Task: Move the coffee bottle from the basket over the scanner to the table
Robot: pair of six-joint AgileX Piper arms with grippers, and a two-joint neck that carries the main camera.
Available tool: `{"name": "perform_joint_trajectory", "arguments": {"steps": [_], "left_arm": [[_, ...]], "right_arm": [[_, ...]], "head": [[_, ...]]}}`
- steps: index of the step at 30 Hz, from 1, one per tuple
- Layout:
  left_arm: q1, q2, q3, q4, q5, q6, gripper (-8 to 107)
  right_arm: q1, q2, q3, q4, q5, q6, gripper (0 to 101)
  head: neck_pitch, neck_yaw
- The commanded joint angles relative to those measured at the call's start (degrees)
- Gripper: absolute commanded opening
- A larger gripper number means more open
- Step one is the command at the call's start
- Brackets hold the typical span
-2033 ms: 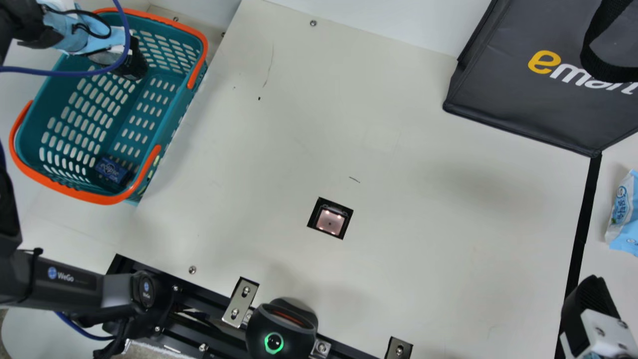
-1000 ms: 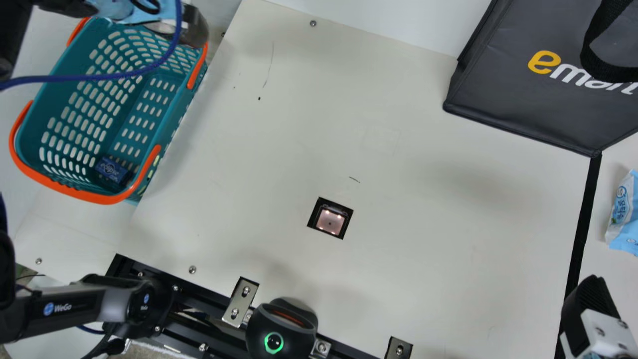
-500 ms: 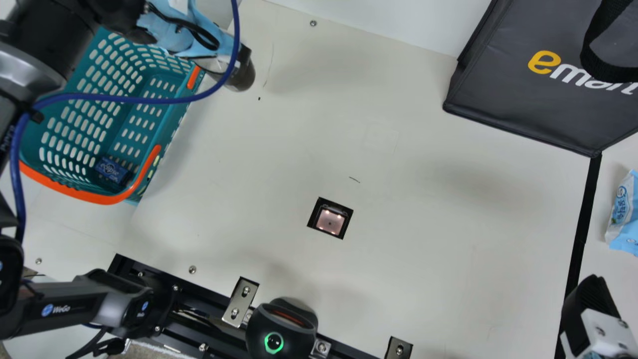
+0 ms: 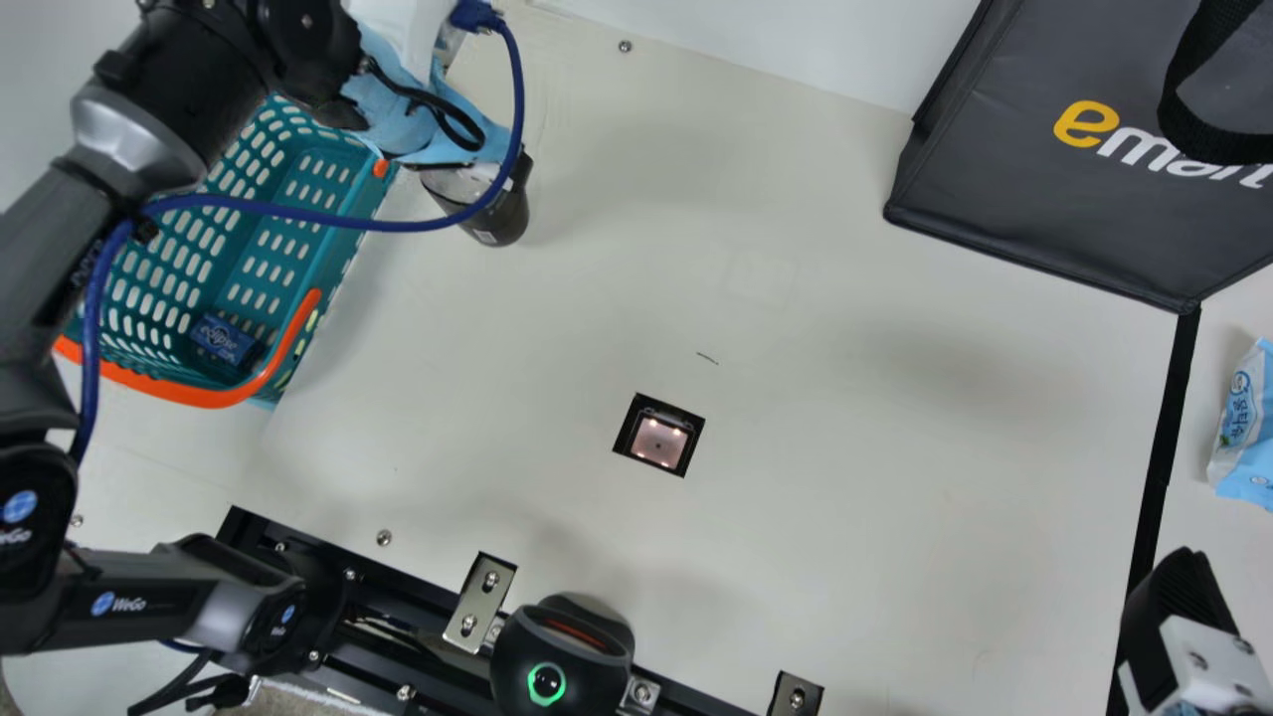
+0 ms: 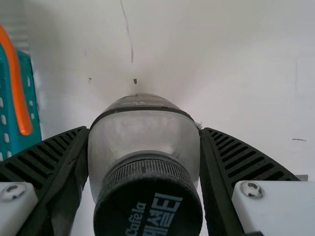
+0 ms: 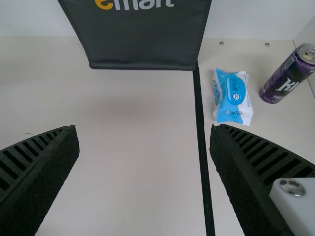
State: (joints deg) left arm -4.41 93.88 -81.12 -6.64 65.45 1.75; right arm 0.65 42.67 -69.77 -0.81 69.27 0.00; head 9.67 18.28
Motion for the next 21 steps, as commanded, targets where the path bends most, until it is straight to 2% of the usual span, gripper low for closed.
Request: {"name": "perform_joint_trajectory", "arguments": {"steps": [1,12,21], "left_arm": [[-0.1,0.5,0.3,-0.1,-0.1,-0.1,-8],[-0.1,2.9,1.6,-0.6,-0.6,0.1,-8],[0.1,3.8,1.9,-0.5,-0.6,0.3,22]], "right_arm": [[0.0,0.0,0.0,0.0,0.0,0.0,95],[0.0,0.0,0.0,0.0,0.0,0.0,95],[0.0,0.0,0.0,0.0,0.0,0.0,95]], "head": [[-1.7,0.1],[-1.7,0.1],[-1.7,0.1]]}}
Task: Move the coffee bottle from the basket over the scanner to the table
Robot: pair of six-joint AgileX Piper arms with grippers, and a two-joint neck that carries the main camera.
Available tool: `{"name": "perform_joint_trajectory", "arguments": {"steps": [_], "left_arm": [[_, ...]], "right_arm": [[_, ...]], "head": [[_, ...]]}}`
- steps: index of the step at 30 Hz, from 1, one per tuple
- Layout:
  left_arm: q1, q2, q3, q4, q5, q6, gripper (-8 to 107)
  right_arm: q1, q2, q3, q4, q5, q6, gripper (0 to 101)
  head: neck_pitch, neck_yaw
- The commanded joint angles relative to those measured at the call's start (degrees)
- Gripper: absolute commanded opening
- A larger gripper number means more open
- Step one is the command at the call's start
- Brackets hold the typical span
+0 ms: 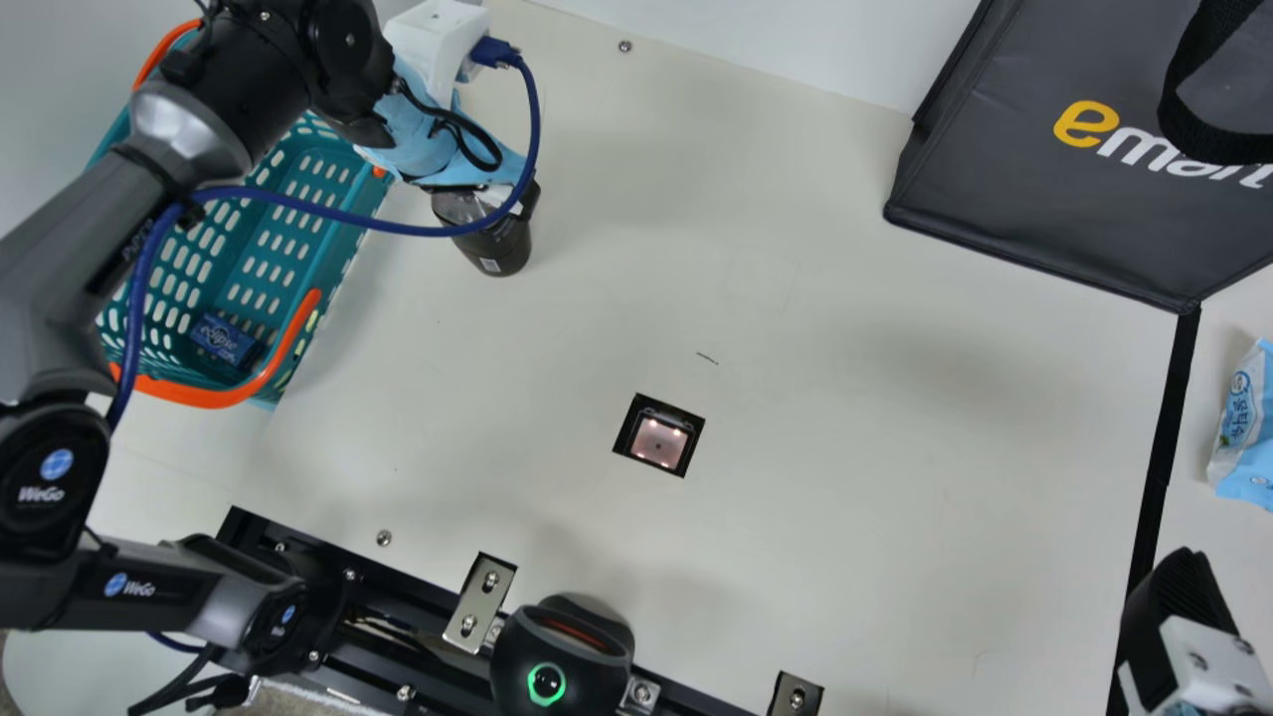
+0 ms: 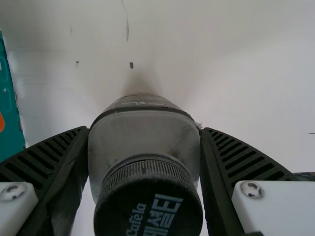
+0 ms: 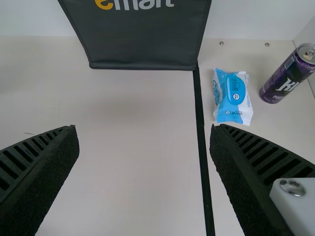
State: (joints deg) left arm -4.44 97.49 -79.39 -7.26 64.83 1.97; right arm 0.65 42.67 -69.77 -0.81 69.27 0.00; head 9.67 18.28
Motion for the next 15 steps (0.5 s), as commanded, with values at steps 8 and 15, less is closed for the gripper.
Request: {"name": "perform_joint_trajectory", "arguments": {"steps": [8,15], "left_arm": [[0.3,0.3,0.1,-0.2,0.1,0.4,49],[1.5,0.3,-0.2,-2.5,0.8,1.0,72]], "right_arm": [[0.0,0.0,0.0,0.0,0.0,0.0,95],[0.0,0.0,0.0,0.0,0.1,0.0,95]], "head": [[-1.7,0.1],[-1.7,0.1]]}}
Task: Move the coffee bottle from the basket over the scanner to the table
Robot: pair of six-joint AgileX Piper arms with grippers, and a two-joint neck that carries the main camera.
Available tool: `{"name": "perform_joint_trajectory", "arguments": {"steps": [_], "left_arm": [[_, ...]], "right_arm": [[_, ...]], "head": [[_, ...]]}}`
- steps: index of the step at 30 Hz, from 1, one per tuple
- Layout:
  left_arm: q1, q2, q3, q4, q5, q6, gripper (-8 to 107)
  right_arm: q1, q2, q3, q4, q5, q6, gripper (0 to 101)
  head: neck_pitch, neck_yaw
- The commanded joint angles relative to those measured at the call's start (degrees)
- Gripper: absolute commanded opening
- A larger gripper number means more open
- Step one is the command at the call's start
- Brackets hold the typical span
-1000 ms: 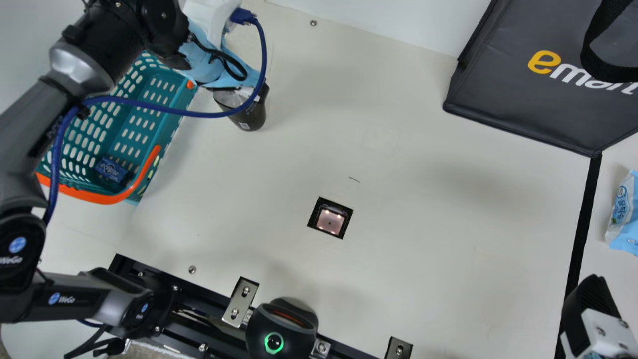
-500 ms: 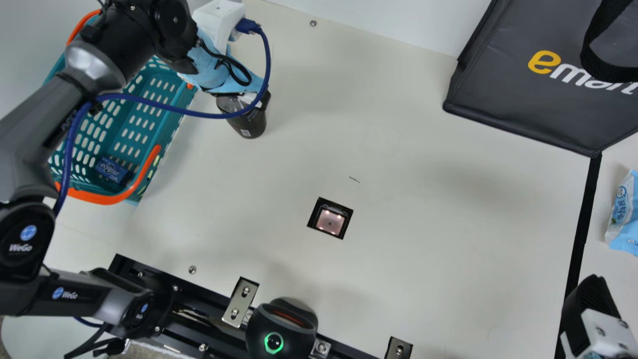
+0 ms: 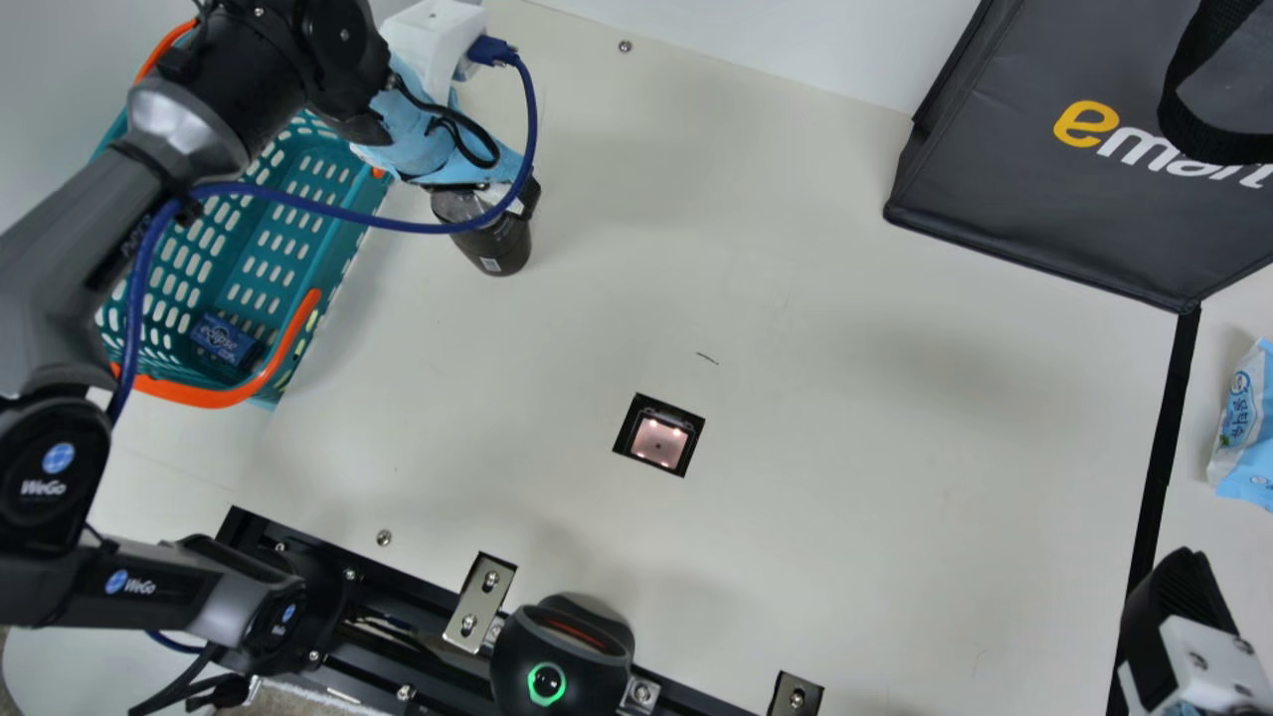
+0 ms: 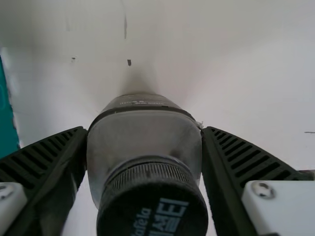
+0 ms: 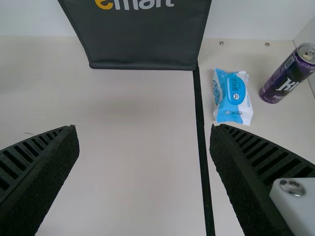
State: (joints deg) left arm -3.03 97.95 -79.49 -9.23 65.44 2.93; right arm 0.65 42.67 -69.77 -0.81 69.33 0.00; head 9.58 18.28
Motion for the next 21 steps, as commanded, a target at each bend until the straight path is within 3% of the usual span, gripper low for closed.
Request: {"name": "perform_joint_trajectory", "arguments": {"steps": [1,6,13,21], "left_arm": [[0.4,-0.2,-0.2,-1.0,0.3,0.2,75],[2.0,-1.1,-0.6,-4.1,1.4,1.5,90],[5.2,-4.1,-0.5,-8.7,4.4,4.7,90],[7.9,-10.0,3.9,-12.0,4.5,8.9,90]], "right_arm": [[0.0,0.0,0.0,0.0,0.0,0.0,95],[0.0,0.0,0.0,0.0,0.0,0.0,95],[0.0,0.0,0.0,0.0,0.0,0.0,95],[0.0,0.0,0.0,0.0,0.0,0.0,95]], "head": [[-1.7,0.1],[-1.7,0.1],[-1.7,0.1],[-1.7,0.1]]}}
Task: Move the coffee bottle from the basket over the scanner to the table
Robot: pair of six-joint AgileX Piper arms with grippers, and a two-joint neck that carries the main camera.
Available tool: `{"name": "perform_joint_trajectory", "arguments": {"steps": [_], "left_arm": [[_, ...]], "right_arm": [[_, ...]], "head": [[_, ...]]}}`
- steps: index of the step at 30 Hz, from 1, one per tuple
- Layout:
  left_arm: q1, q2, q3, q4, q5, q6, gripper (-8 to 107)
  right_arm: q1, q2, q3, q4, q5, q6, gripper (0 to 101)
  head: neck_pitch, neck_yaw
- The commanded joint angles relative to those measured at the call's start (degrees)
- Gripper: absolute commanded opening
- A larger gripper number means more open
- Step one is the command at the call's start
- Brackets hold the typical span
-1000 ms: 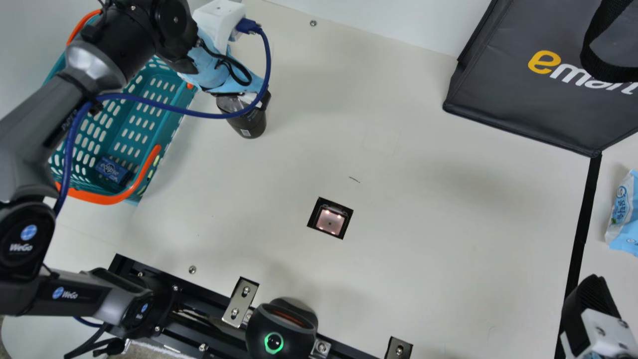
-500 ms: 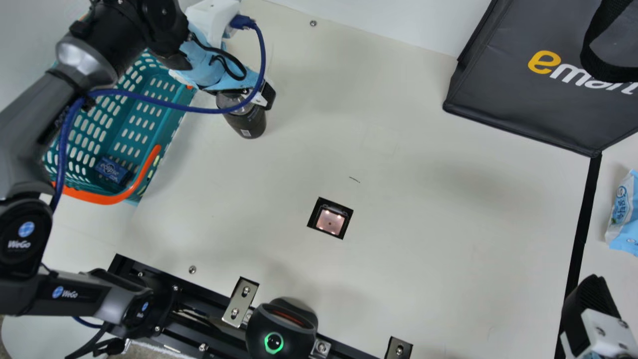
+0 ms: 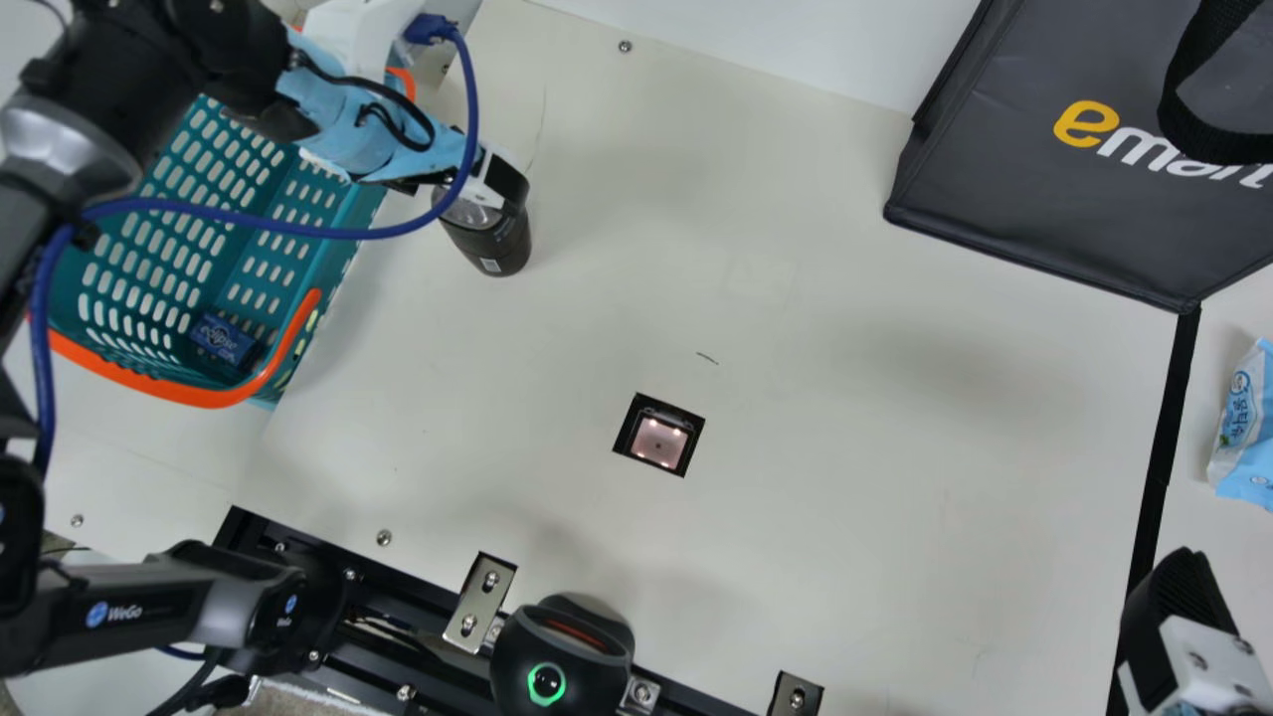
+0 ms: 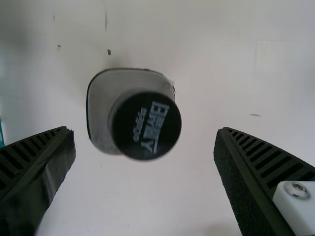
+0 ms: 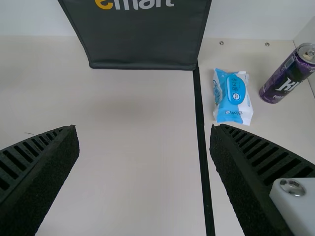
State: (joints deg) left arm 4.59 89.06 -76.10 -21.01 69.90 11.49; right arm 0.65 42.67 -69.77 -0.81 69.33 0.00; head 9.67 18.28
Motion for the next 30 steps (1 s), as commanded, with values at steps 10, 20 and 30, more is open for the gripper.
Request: {"name": "perform_joint_trajectory", "arguments": {"steps": [10,20,30], "left_arm": [[1.8,-11.5,1.8,3.6,0.0,-0.2,90],[2.2,-22.5,5.7,7.0,-5.2,-1.1,90],[5.8,-33.0,6.1,4.4,-6.7,0.5,90]], "right_arm": [[0.0,0.0,0.0,0.0,0.0,0.0,95],[0.0,0.0,0.0,0.0,0.0,0.0,95],[0.0,0.0,0.0,0.0,0.0,0.0,95]], "head": [[-1.7,0.1],[-1.7,0.1],[-1.7,0.1]]}}
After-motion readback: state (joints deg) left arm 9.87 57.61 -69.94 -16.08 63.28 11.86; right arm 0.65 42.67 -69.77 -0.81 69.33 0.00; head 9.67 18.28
